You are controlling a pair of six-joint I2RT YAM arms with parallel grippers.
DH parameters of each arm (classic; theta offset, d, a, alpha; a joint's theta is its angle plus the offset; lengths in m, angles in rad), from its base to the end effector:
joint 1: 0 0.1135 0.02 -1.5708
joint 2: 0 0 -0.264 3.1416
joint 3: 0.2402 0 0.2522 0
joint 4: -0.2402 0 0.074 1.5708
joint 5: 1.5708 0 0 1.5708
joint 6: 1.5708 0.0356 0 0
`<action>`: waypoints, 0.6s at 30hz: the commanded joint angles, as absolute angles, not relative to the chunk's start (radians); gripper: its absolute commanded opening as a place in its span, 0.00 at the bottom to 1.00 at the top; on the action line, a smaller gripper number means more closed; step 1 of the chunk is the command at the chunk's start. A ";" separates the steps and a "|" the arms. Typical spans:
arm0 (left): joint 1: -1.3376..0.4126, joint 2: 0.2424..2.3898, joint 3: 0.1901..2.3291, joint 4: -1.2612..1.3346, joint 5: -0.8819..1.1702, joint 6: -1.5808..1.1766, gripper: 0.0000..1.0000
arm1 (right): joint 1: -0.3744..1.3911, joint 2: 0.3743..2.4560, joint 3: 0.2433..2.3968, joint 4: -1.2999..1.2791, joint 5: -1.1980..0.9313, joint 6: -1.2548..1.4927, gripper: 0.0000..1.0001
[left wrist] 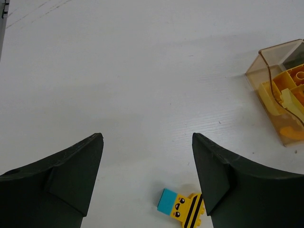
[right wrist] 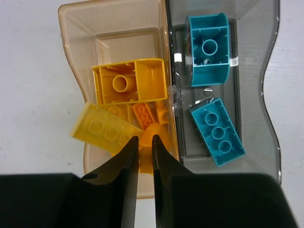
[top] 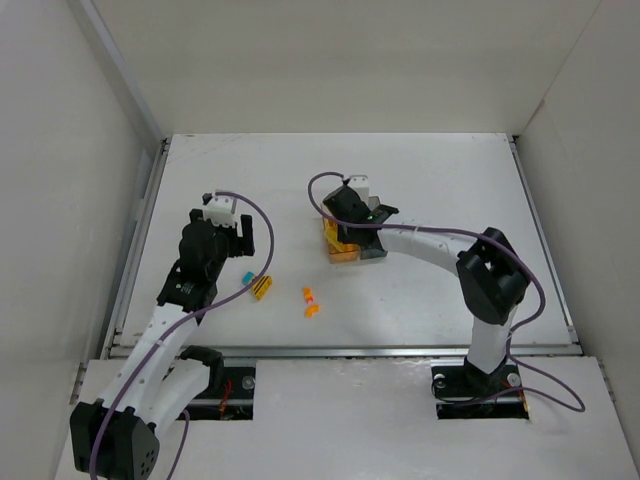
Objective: Sort the legos into containers by color
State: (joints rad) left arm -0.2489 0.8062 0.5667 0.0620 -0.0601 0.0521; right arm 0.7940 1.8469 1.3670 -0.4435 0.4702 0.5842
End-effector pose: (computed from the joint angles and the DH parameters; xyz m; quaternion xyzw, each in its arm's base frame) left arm 0.1917 -0.0465 0.2849 0.0959 0.7609 -0.0401 0.6405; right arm 0.2924 0.2745 0.2233 -0.0228 0.9247 0.0262 0.3792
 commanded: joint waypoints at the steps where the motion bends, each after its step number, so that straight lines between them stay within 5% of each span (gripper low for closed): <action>1: -0.249 0.785 0.561 0.095 -0.040 0.034 0.73 | 0.798 1.879 1.405 -0.376 0.413 0.598 0.00; 18: -0.239 0.776 0.561 0.095 -0.049 0.043 0.73 | 0.836 1.917 1.388 -0.344 0.324 0.867 0.00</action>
State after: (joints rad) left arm -0.2447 0.7959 0.5644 0.0620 -0.0532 0.0456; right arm 0.8253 1.9030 1.3460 -0.3660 0.3065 0.8127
